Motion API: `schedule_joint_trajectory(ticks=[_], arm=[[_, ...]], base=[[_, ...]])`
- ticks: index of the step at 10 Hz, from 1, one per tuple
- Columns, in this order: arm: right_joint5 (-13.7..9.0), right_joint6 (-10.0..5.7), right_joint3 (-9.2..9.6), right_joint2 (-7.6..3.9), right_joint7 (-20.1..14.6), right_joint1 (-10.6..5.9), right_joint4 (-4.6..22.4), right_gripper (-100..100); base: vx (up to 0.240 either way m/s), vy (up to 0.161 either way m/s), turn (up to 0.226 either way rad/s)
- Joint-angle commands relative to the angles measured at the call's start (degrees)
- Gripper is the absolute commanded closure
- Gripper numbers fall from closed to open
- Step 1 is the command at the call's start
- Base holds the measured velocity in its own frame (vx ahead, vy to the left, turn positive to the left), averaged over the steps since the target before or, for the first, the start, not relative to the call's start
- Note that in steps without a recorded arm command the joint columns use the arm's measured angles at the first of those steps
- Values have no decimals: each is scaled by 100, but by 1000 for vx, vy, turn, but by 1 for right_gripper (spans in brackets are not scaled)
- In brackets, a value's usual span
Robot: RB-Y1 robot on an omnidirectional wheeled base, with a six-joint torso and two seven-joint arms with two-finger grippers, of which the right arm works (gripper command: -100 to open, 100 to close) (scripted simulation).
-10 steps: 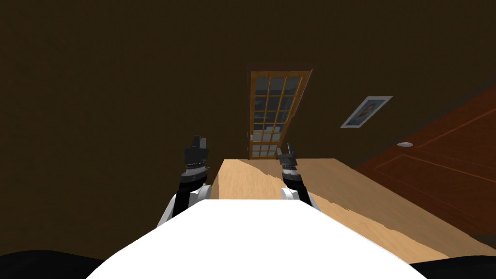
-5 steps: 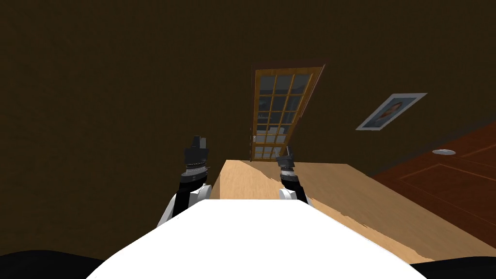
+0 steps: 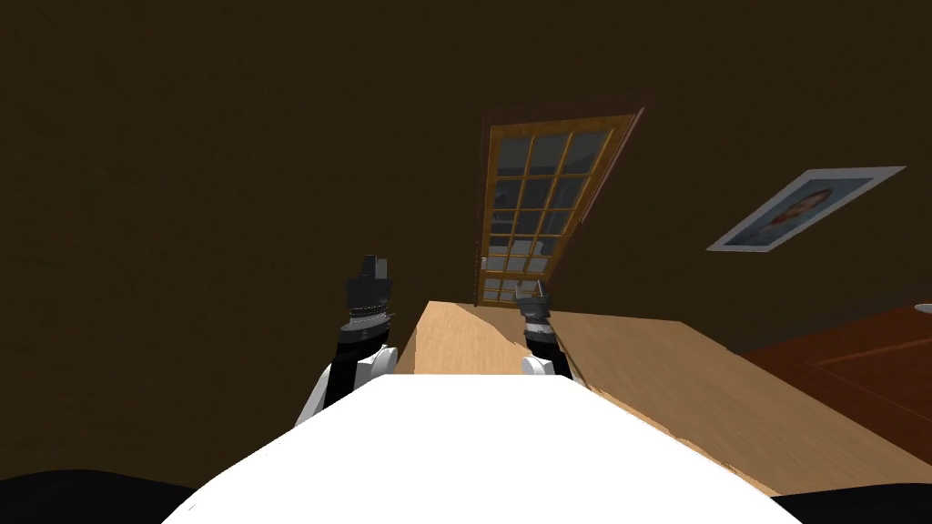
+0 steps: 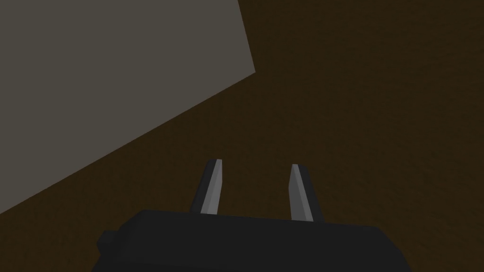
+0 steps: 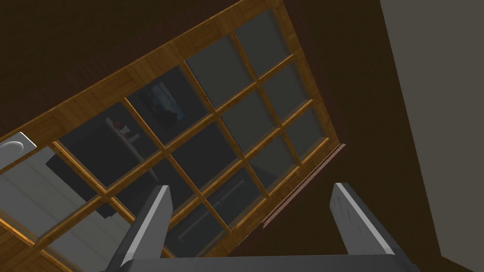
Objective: Pull the door open
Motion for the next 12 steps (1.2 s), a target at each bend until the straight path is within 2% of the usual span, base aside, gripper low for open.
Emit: schedule_joint_trajectory(ticks=[1, 12], arm=[[-195, -88, 36, -46, -163, -36, 181, -100], [-1549, -742, 337, -331, -1228, -267, 1510, -100]], base=[[98, 10, 95], [105, -3, 121]])
